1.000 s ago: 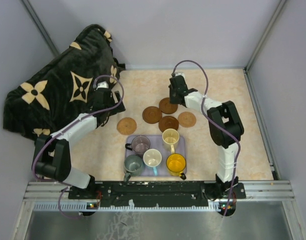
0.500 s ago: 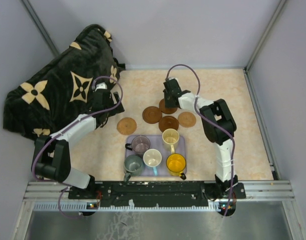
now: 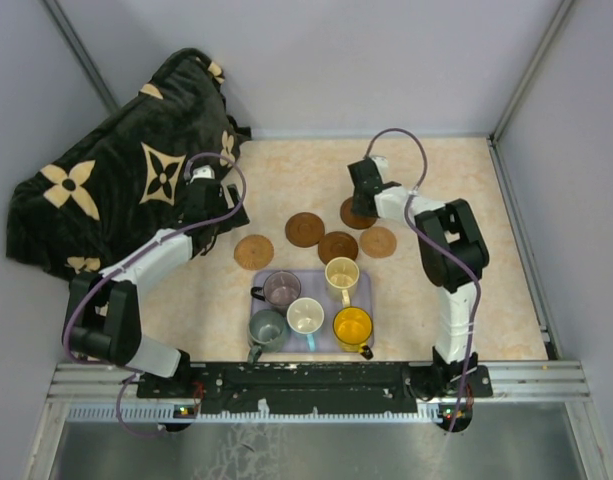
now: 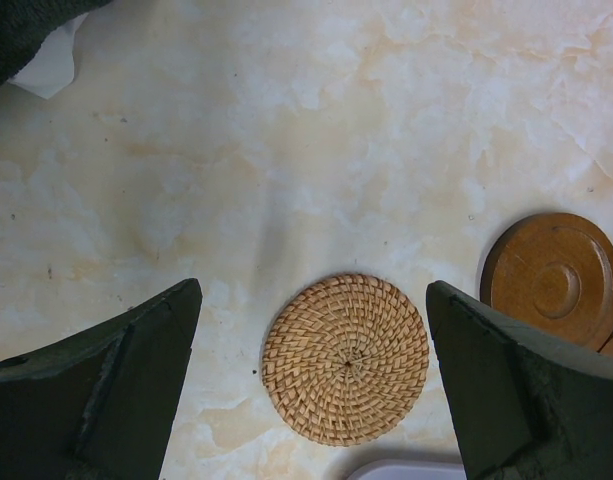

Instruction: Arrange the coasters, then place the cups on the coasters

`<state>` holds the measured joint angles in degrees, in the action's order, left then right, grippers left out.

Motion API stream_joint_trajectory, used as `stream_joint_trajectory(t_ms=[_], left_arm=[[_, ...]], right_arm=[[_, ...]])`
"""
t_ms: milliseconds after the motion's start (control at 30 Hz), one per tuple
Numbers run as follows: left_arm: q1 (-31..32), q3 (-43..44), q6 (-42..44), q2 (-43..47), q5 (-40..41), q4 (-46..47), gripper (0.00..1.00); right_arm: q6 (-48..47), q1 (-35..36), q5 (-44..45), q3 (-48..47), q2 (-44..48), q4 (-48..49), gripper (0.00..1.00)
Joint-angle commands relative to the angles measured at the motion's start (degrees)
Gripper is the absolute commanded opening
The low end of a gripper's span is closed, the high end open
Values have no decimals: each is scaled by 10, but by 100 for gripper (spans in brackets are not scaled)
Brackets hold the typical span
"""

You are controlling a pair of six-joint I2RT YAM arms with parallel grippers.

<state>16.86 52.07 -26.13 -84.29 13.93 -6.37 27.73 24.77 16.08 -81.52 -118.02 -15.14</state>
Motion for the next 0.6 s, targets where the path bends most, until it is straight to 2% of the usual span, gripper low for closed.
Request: stream_joint_trajectory(t_ms=[0,267,567], left_arm=[[-3,-6,-5,18,-7,7,99],[-4,-11,-4,23,-16,8,99],[-4,-13,-4,24,-27,8,99]], right_arm=[[17,-60,46,59,25,-44,24],[21,-127,44,106,61,-28,22],[34,-145,89,181,131,-32,23]])
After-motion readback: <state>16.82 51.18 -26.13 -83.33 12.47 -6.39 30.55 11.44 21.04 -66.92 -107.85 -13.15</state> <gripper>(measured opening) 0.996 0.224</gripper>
